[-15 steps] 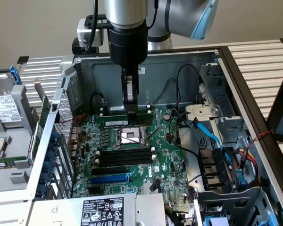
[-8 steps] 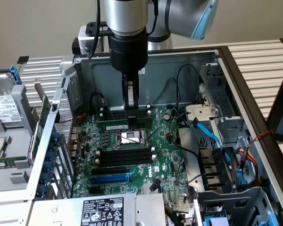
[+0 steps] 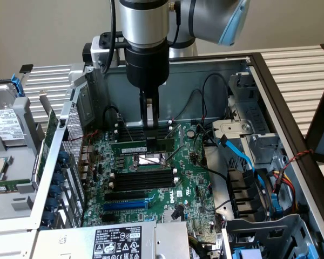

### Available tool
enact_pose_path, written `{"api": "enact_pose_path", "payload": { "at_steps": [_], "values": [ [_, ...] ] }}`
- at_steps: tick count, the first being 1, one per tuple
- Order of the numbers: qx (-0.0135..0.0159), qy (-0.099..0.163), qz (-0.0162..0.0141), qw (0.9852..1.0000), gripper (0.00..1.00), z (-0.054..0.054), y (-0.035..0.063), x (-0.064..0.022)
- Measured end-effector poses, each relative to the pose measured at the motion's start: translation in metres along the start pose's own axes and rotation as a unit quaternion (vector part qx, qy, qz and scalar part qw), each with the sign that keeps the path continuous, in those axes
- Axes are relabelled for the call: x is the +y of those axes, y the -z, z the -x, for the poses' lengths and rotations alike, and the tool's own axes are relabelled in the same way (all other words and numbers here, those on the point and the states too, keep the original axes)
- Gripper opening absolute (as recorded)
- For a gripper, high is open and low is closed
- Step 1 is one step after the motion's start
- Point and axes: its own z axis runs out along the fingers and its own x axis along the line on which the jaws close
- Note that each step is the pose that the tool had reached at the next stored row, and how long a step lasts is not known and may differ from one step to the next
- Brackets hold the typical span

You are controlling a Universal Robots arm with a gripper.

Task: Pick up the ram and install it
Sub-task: 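Insert the ram into the slot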

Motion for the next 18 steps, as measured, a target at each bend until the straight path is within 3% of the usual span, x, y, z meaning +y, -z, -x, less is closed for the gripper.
{"api": "enact_pose_path", "payload": {
  "at_steps": [18],
  "values": [
    [-0.0002,0.000,-0.0001,1.0000,0.13,-0.0062,-0.0094,0.0006]
  ]
}}
